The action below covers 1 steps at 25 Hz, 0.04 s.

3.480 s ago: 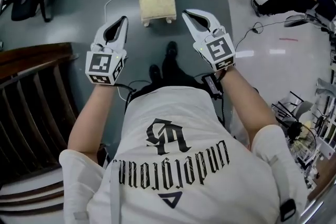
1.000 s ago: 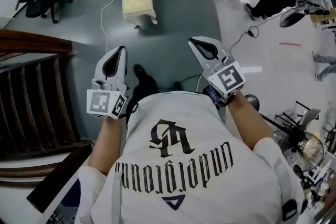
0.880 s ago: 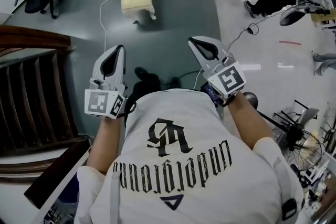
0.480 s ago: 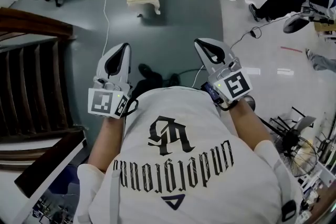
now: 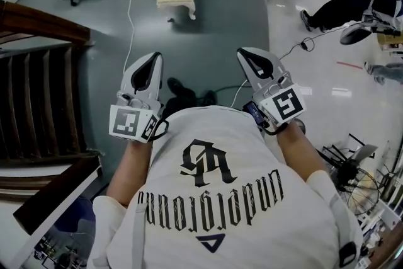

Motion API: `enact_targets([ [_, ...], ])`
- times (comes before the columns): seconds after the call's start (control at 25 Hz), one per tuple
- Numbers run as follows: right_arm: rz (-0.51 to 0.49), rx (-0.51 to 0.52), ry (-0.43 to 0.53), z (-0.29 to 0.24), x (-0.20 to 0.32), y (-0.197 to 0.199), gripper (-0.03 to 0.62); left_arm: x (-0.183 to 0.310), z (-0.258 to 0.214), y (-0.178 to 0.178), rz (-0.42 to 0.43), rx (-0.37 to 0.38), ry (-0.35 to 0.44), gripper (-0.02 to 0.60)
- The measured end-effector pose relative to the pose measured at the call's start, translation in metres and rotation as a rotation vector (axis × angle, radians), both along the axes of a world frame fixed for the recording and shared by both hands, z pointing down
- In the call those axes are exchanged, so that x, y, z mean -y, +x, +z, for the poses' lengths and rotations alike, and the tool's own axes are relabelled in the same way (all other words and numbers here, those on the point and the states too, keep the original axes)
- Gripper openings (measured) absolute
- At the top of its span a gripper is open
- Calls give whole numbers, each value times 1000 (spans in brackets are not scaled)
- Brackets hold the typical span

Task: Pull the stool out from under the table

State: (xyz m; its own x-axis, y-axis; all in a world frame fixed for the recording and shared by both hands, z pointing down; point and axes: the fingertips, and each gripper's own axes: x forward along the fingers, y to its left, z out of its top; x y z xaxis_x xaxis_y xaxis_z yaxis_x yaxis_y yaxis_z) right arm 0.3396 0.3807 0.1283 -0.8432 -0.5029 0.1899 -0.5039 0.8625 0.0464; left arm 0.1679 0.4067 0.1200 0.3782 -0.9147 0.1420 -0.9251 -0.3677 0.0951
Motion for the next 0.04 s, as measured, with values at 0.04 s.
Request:
enact_targets([
  [0.04, -2, -4, 2, 1, 0, 0, 2, -1, -1, -1, -1, -6, 0, 8],
])
